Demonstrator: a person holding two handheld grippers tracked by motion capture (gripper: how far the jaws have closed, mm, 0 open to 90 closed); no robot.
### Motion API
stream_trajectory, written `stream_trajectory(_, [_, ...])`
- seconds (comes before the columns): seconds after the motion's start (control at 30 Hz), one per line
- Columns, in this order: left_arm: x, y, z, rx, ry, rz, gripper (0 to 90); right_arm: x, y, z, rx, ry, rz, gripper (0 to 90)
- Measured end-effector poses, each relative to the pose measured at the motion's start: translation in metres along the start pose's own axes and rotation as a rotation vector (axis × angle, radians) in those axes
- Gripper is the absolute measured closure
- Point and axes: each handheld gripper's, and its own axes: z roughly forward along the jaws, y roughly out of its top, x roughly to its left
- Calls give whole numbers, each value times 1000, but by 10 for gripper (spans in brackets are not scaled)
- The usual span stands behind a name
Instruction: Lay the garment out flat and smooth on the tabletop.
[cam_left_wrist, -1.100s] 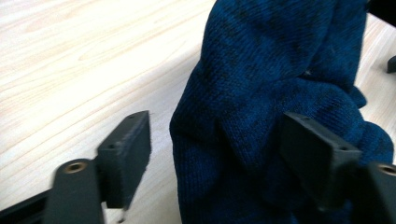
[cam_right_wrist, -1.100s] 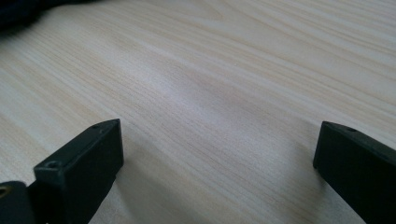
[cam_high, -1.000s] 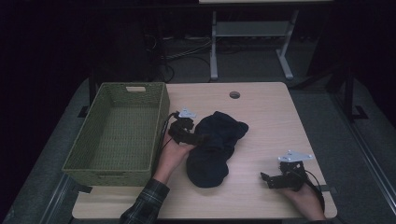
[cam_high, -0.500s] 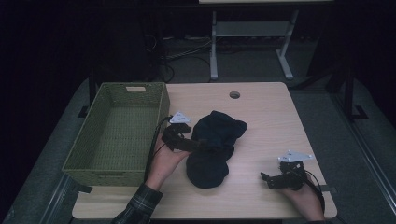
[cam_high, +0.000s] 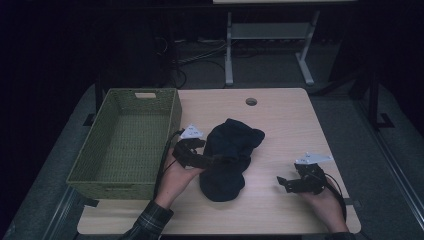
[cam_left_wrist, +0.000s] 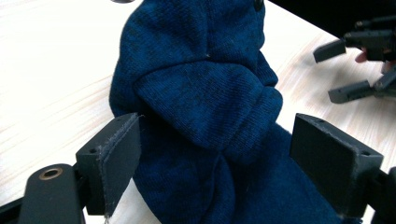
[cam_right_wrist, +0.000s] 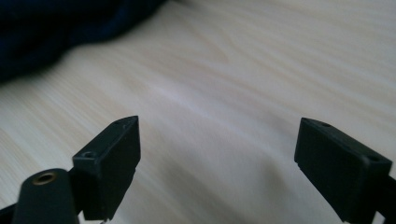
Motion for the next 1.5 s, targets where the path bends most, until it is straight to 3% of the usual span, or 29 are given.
stream_trajectory(0.23, [-3,1,0,-2,-11,6,155,-3,40,1,-60,80,-30,263])
stream_trajectory(0.4, [-3,2,-1,-8,-5,5,155,-8,66,3,-93,96,-71,338])
stream_trajectory(0.57, [-4,2,-2,-10,-2,8,155,-8,91,8,-109,121,-108,349])
stream_trajectory(0.77, [-9,3,-3,-9,-16,16,155,-10,111,15,-119,141,-142,346])
stream_trajectory(1.0, [-13,3,-2,-7,-28,20,155,-13,125,30,-117,193,-143,383])
stream_trajectory(1.07, [-13,3,-2,-7,-30,23,155,-13,127,36,-93,190,-151,438])
stream_trajectory(1.2, [-14,3,-2,-7,-29,24,155,-10,131,42,-96,198,-176,672])
stream_trajectory(1.27, [-14,4,-3,-10,-28,23,155,-8,136,42,-101,204,-181,747])
stream_trajectory(1.5, [-14,4,-3,-12,-31,23,155,0,165,43,-104,165,-201,766])
